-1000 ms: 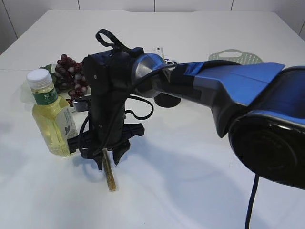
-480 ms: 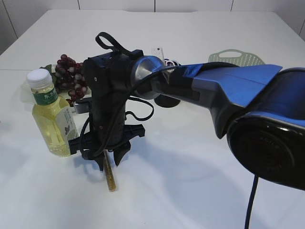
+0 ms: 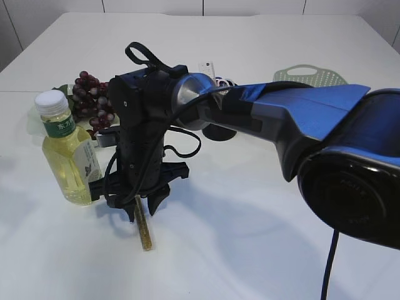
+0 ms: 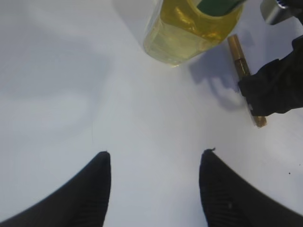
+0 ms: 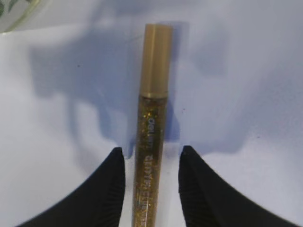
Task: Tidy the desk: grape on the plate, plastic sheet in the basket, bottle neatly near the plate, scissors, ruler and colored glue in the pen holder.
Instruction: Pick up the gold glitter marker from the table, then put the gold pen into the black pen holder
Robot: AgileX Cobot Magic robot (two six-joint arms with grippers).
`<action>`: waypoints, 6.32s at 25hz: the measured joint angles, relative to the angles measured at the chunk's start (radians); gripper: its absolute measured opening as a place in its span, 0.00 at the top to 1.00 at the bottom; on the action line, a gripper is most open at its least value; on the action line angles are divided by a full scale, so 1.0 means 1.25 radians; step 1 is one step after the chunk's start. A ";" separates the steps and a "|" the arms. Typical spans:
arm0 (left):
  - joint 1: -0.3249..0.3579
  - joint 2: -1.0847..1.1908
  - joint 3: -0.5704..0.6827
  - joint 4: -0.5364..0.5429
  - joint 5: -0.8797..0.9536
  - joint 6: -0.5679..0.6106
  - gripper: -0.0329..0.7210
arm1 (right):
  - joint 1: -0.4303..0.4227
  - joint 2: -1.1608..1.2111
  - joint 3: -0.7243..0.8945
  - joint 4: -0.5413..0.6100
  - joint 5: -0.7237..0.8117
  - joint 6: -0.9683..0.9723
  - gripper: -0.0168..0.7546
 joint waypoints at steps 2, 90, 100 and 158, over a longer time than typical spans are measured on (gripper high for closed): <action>0.000 0.000 0.000 0.001 0.000 0.000 0.38 | 0.000 0.000 0.000 0.000 -0.005 0.000 0.57; 0.000 0.000 0.000 0.023 0.065 0.000 0.38 | -0.453 -0.152 -0.005 0.512 -0.304 -0.908 0.88; 0.000 0.000 0.000 0.023 0.065 0.000 0.38 | -0.458 -0.126 -0.003 0.571 -0.339 -0.934 0.88; 0.000 0.001 0.000 0.023 0.057 0.000 0.38 | -0.510 -0.237 0.441 1.314 -0.442 -1.700 0.88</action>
